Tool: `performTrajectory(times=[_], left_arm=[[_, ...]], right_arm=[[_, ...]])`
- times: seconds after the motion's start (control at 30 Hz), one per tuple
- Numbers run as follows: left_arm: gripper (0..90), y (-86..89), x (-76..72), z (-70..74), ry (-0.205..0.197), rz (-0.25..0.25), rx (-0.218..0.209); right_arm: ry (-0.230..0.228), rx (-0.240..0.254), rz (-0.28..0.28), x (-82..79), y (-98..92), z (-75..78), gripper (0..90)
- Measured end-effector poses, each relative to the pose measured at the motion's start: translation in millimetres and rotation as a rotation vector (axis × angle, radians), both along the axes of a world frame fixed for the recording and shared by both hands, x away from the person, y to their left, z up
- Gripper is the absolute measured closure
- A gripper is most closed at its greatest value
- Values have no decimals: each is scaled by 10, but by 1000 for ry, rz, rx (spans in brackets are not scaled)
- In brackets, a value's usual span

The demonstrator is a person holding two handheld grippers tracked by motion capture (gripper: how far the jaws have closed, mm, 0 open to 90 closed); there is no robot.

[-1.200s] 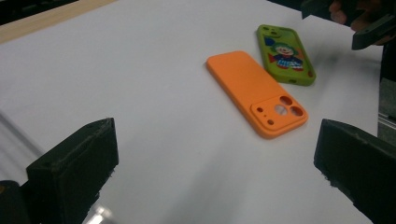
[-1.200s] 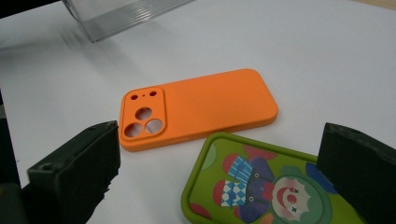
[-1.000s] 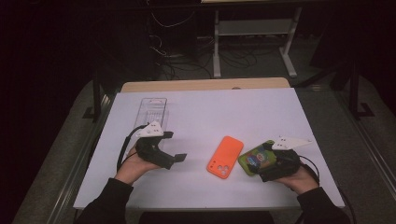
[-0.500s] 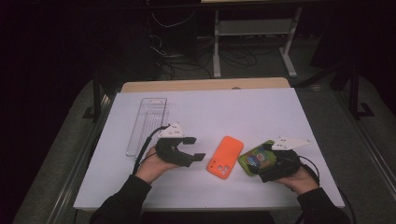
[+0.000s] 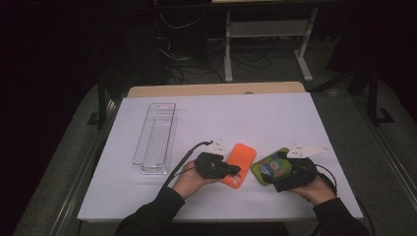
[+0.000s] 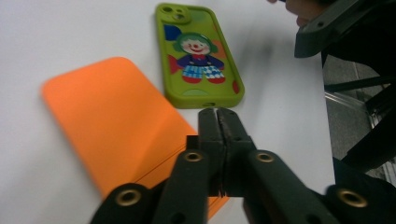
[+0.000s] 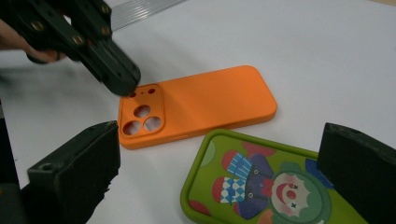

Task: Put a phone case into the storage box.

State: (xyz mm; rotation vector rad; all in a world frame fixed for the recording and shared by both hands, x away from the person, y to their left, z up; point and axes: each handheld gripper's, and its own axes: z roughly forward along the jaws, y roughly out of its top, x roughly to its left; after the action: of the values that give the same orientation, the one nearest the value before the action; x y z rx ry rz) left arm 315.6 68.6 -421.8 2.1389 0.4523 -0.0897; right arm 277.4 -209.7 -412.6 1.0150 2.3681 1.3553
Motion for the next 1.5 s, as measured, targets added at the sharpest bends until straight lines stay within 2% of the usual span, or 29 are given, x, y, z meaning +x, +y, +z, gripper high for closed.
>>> performTrajectory(times=[0.07, 0.13, 0.23, 0.27, 0.3, 0.33, 0.37, 0.5, 0.53, 0.6, 0.63, 1.0, 1.17, 1.23, 1.33, 1.4, 1.47, 1.5], left_arm=[[900, -77, -25, -46, 5, -8, 10], [900, -125, -48, -81, -6, -30, 34], [900, -183, -91, -136, 1, -29, 39], [900, -187, -81, -152, -14, -48, 56], [900, -196, -92, -177, -7, -54, 67], [900, -233, -127, -224, 9, -43, 58], [900, -233, -127, -224, 9, -43, 58], [900, -285, -176, -288, 2, -57, 102], [900, -288, -183, -304, 8, -53, 99], [900, -279, -179, -297, 7, -54, 107], [900, -269, -173, -289, -10, -57, 120], [900, -46, -118, -247, -29, 3, 180], [900, 36, -89, -248, -16, 32, 175], [897, 43, -86, -237, -21, 28, 173], [853, 71, -73, -185, -12, 26, 136], [805, 140, -38, -100, -32, 16, 120], [776, 200, -29, -28, -29, 48, 86], [716, 241, -13, 10, -44, 49, 77]], right_arm=[[2, 1, -2, -1, -4, 0, 0], [2, 1, -2, 0, -9, -3, 0], [-2, 0, -1, 4, -15, -5, 0], [-2, 0, -1, 3, -15, -5, 0], [-2, -1, 0, 3, -16, -5, 0], [-2, 0, -2, 2, -14, -5, 0], [-2, 1, -3, 2, -14, -5, 0], [1, -2, -2, 2, -10, -6, 0], [1, -3, -2, 1, -9, -6, 0], [-1, -2, -2, 0, -8, -6, 0], [-1, -2, -3, -1, -9, -6, 0], [-1, 0, -11, -4, -24, -8, 0], [0, -2, -7, 0, -21, -8, 0], [2, -4, -6, 1, -17, -10, 0], [1, -8, -5, 1, -16, -12, 0], [1, -8, -5, 1, -18, -12, 0], [1, -8, -5, 1, -18, -12, 0], [1, -6, -6, 0, -21, -12, 0]])
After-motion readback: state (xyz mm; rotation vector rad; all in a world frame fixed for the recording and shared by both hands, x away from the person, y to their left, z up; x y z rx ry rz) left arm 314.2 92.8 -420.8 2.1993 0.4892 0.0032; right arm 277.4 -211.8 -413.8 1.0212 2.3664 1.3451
